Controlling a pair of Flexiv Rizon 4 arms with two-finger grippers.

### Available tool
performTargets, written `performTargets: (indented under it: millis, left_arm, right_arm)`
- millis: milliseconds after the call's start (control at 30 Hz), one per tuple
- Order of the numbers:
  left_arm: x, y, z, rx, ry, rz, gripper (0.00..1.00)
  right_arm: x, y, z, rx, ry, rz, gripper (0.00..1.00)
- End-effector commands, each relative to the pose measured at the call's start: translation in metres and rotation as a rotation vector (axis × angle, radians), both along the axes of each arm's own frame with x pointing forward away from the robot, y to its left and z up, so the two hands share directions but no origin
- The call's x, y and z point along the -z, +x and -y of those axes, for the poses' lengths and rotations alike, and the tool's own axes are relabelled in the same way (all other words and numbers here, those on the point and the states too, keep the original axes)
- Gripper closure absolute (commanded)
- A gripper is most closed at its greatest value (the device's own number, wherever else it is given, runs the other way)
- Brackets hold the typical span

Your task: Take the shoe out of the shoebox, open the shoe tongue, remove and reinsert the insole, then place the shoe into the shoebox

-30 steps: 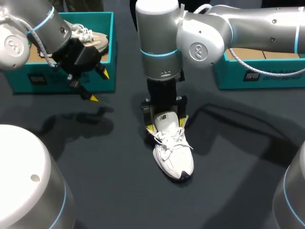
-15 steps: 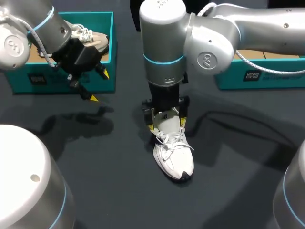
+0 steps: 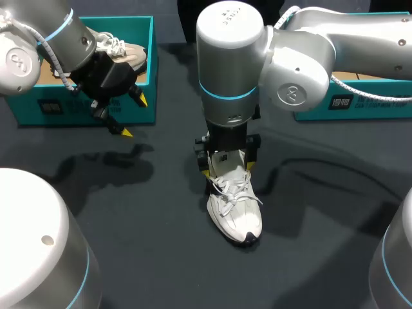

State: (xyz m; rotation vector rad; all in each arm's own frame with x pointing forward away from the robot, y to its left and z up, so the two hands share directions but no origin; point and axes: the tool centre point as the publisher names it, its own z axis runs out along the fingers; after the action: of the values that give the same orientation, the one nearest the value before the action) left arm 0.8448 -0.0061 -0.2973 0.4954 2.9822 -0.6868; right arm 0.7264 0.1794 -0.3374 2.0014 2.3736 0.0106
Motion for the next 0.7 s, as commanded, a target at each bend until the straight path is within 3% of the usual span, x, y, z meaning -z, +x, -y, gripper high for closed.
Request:
performTargets:
  millis: [33, 233, 700]
  left_arm:
    - [0.000, 0.000, 0.000, 0.000, 0.003, 0.001, 0.00]
    - [0.000, 0.000, 0.000, 0.000, 0.003, 0.001, 0.00]
    - [0.000, 0.000, 0.000, 0.000, 0.003, 0.001, 0.00]
  right_arm:
    - [-0.009, -0.009, 0.003, 0.005, -0.003, 0.054, 0.00]
    - [-0.020, -0.014, 0.002, 0.024, -0.010, 0.102, 0.00]
    - [-0.033, -0.038, 0.010, 0.078, -0.001, 0.087, 0.00]
